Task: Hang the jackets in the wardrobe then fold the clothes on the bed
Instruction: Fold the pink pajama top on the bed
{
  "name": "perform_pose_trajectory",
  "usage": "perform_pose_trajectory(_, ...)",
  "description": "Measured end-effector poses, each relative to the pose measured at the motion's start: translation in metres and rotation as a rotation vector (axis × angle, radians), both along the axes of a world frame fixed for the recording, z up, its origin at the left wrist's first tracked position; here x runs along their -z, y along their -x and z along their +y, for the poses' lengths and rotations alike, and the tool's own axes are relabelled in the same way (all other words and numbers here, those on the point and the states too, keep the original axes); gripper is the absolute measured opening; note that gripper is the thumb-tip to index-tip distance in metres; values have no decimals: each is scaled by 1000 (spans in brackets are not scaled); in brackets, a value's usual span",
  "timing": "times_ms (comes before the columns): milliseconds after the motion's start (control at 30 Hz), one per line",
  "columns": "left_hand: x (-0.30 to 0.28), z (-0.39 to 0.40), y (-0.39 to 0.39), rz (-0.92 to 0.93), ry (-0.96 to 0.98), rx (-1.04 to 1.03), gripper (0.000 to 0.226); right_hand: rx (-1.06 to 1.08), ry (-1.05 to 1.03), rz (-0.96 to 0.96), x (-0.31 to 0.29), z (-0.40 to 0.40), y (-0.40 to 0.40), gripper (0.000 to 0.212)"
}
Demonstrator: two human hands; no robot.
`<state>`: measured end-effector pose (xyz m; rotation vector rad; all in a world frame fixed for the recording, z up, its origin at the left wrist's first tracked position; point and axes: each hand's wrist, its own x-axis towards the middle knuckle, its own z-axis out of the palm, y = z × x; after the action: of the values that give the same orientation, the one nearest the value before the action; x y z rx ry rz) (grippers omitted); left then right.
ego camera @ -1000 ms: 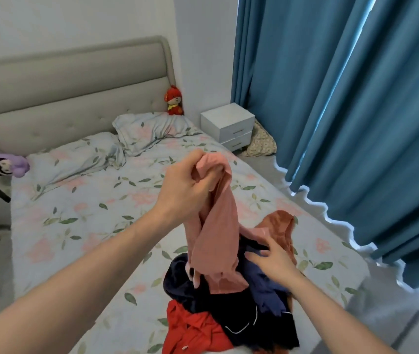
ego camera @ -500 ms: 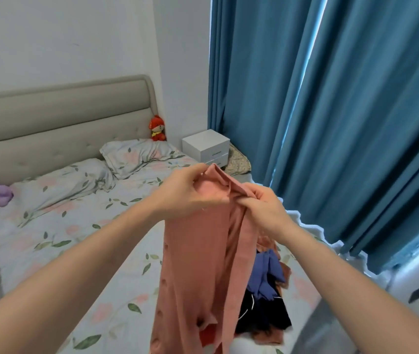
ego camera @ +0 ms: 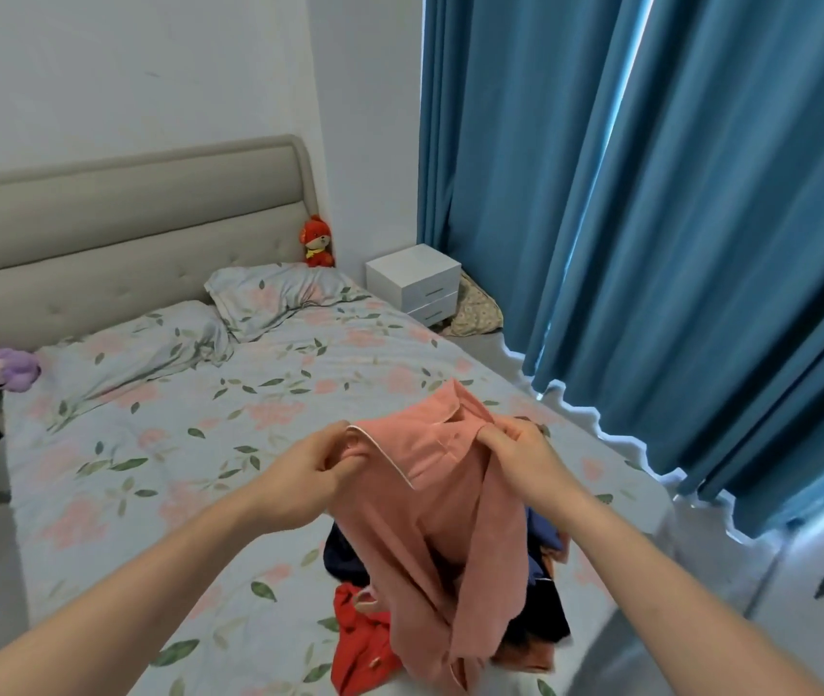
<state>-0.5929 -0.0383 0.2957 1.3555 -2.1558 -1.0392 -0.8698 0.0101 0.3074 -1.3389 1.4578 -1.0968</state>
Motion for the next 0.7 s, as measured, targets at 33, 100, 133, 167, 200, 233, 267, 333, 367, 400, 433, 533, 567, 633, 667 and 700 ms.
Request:
perform_pose_trajectory(33,-3,4,8,13,33,5,12,-9,-6,30,7,1,4,39)
perform_pose_trajectory(100,-9,11,23,41,95,23,16,-72,-30,70,16,5,7,28)
perform_pose_trajectory(133,-11,14,29,54,118,27,17,-108,-65,79,18,9,8,17)
perform_pose_trajectory(167,-14,15,36,62,129,27,17,-143,-92,82,21,13,8,20)
perform_pose_trajectory(200,-15,15,40,65,131,26,17,-184,-113,100,22,16,8,35)
perform_pose_trajectory(233,-17,13,44,60,128,26,17,-237,-132,97,20,19,8,49)
perform_pose_trajectory(267,-16,11,45,54,125,28,17,-275,-159,97,20,19,8,62)
perform_pose_trajectory(333,-15,9,46,31,119,39,13,-301,-213,84,21,21,6,89)
perform_pose_trajectory(367,-15,10,45,22,111,48,12,-275,-235,80,20,21,3,105)
perform_pose_trajectory(400,-13,11,44,20,100,61,10,-226,-231,80,20,20,-1,119)
perform_pose_trajectory(433,-12,12,43,15,90,76,9,-178,-213,93,21,19,-6,126)
perform_pose_trajectory(533,-11,16,38,-23,72,118,8,-185,-179,156,31,15,-21,121)
perform_pose_trajectory(567,-10,17,34,-38,70,119,9,-218,-169,223,33,15,-30,108)
perform_pose_trajectory(633,-6,19,22,-70,79,104,13,-262,-119,371,41,13,-45,59)
perform_pose_trajectory(667,-2,21,12,-88,78,103,15,-264,-91,423,41,16,-54,31)
perform_pose_trajectory(700,1,23,0,-109,53,113,18,-265,-67,425,41,19,-62,14)
